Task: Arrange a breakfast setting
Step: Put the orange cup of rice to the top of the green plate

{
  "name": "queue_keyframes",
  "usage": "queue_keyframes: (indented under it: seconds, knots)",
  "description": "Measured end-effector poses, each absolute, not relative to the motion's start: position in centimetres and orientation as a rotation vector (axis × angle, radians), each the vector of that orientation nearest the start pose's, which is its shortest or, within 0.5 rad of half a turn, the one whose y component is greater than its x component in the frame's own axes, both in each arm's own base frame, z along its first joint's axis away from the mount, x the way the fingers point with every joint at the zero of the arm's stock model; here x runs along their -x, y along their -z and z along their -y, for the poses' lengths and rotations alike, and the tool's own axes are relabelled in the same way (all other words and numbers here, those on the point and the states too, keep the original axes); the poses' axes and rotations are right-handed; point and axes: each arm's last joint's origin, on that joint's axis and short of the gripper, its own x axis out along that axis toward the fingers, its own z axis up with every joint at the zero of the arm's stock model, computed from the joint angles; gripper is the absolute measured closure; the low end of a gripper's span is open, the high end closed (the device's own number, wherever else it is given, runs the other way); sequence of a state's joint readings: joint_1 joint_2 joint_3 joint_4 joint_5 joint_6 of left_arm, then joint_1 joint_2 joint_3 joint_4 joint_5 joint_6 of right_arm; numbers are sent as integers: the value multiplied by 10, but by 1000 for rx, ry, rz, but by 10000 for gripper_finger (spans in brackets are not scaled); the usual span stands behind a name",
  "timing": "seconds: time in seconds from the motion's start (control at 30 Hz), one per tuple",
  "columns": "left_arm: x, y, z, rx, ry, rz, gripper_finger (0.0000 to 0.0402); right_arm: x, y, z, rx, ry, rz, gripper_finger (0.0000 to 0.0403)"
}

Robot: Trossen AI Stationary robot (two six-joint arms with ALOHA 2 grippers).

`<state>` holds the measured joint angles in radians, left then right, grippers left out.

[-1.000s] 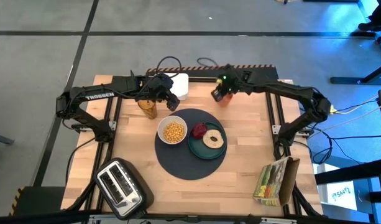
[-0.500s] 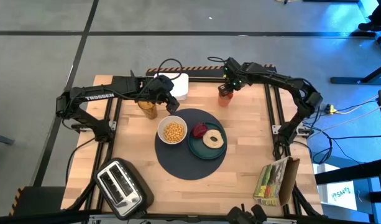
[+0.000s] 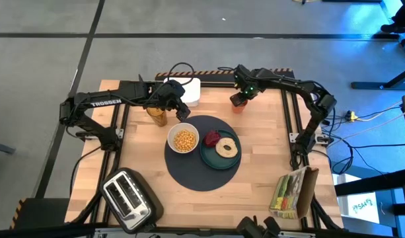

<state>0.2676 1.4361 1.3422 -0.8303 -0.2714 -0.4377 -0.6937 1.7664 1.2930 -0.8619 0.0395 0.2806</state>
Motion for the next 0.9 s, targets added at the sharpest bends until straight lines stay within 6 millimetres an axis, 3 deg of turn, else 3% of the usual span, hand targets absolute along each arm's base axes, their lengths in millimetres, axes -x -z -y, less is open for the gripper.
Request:
queue_keyframes:
  seconds: [0.23,0.37,0.67,0.9]
  knots:
    - [-280,-326,-85,375,-687,-807,127,-262,-210,217,-638,714,-1212,389]
    - [-282,-327,-82,296,-648,-821,127,-274,-220,207,-622,662,-1168,391]
    - [-282,-327,-80,279,-664,-815,127,-332,-259,157,-496,543,-980,400]
    - [-282,-328,-81,292,-731,-792,127,-378,-240,136,-459,500,-1051,400]
